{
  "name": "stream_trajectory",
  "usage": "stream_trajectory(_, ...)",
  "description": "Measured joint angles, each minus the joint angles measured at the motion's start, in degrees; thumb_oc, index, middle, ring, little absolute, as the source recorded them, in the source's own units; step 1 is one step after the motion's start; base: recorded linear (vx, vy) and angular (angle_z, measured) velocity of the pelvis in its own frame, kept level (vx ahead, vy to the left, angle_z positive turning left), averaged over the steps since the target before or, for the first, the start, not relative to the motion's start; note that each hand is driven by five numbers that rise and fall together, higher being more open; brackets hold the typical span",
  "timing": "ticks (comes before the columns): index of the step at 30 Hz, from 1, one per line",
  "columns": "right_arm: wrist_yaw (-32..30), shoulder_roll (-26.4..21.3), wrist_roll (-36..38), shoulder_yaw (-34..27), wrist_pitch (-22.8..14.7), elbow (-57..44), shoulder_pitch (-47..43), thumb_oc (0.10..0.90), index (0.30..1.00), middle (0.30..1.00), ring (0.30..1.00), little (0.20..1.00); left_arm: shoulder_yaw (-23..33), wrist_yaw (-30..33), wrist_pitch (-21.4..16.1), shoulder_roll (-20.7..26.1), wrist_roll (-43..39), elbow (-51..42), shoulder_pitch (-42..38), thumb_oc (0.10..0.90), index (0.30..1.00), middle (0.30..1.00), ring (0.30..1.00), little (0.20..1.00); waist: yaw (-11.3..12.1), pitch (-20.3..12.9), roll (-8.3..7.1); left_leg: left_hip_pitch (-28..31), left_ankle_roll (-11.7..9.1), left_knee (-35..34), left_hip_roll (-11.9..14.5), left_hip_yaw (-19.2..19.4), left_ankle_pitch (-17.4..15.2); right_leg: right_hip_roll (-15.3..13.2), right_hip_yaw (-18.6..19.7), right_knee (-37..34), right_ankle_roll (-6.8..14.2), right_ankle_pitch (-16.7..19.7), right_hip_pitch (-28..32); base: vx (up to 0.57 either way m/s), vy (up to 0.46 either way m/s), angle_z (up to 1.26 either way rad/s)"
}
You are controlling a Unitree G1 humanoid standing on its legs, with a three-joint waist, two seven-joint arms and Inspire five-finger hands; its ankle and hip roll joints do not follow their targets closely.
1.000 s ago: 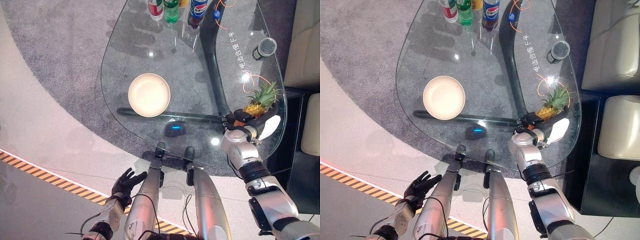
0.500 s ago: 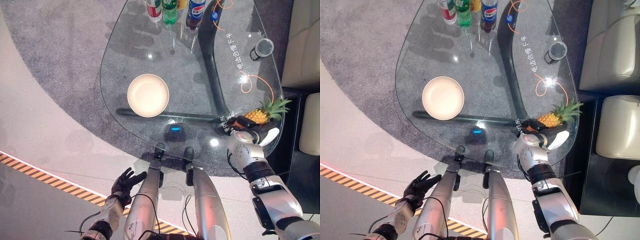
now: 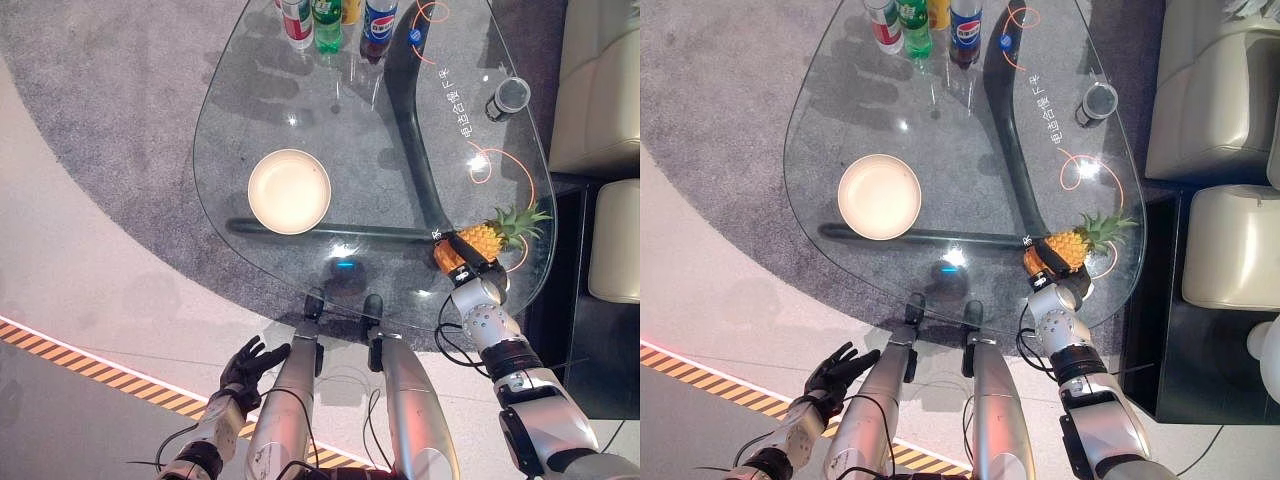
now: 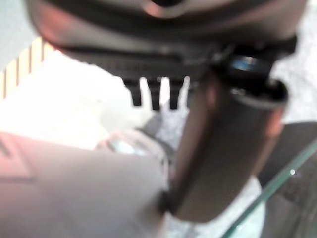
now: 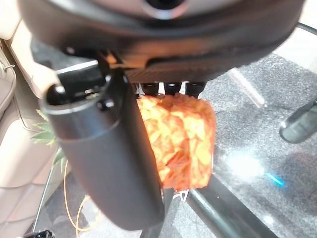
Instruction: Pick up the fruit to the plate
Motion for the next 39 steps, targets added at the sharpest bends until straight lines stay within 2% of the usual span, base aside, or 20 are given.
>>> stream_trajectory(8, 1.96, 0.09, 1.45, -1.04, 0.61, 0.24, 0.27, 0.100, 0.300, 0.300, 0.300, 0.200, 0.01, -0.24, -0.15, 0.46, -1.07, 0.01, -0.06, 0.800, 0.900, 0.900, 0.900, 0.900, -0.07, -0.01, -0.20, -0.53, -0.09, 0.00, 0.05, 0.01, -0.11, 0.08, 0.02, -0.11, -0.02, -0.04, -0.51, 0.00, 0.000, 0.00)
stream_trajectory(24, 2.02, 0.23, 1.43, -1.70, 1.73, 0.63, -0.57, 0.100, 0.300, 0.300, 0.300, 0.200, 0.01, -0.58, -0.33, 0.64, -2.15, 0.18, -0.31, 0.800, 0.900, 0.900, 0.900, 0.900, 0.09, 0.02, -0.84, -1.00, -0.23, 0.07, -0.01, -0.12, 0.20, 0.03, -0.09, 0.14, -0.06, 0.33, -0.86, 0.00, 0.000, 0.00)
stream_trajectory(30, 4.87, 0.43, 1.35, -1.65, 1.01, 0.74, -0.15, 0.100, 0.300, 0.300, 0.300, 0.200, 0.01, -0.61, -0.72, 0.54, -2.15, 0.34, -0.36, 0.800, 0.900, 0.900, 0.900, 0.900, 0.09, 0.02, -0.84, -0.95, -0.30, 0.06, 0.00, -0.19, 0.27, 0.06, -0.14, 0.18, -0.18, 0.44, -0.84, 0.00, 0.000, 0.00)
stream_trajectory(33, 8.96, 2.14, 0.73, -1.01, 0.50, -2.24, 1.18, 0.100, 0.300, 0.300, 0.300, 0.200, 0.06, -0.55, -0.90, 0.39, -2.14, 0.33, -0.36, 0.800, 0.900, 0.900, 0.900, 0.900, 0.15, 0.04, -0.81, -0.84, -0.34, 0.01, 0.09, -0.19, 0.31, 0.17, -0.12, 0.18, -0.25, 0.49, -0.79, 0.00, 0.000, 0.00)
stream_trajectory(39, 11.89, 6.42, -3.74, 3.65, 1.28, -11.99, 5.34, 0.100, 0.300, 0.300, 0.300, 0.200, 0.26, -0.51, -0.93, -0.50, -2.16, 0.42, -0.35, 0.800, 0.900, 0.900, 0.900, 0.900, 0.87, 0.11, -0.80, 1.17, -0.36, -0.48, 0.11, -0.17, 0.32, 0.14, -0.05, -0.02, -0.24, 0.40, 1.06, 0.00, 0.000, 0.00)
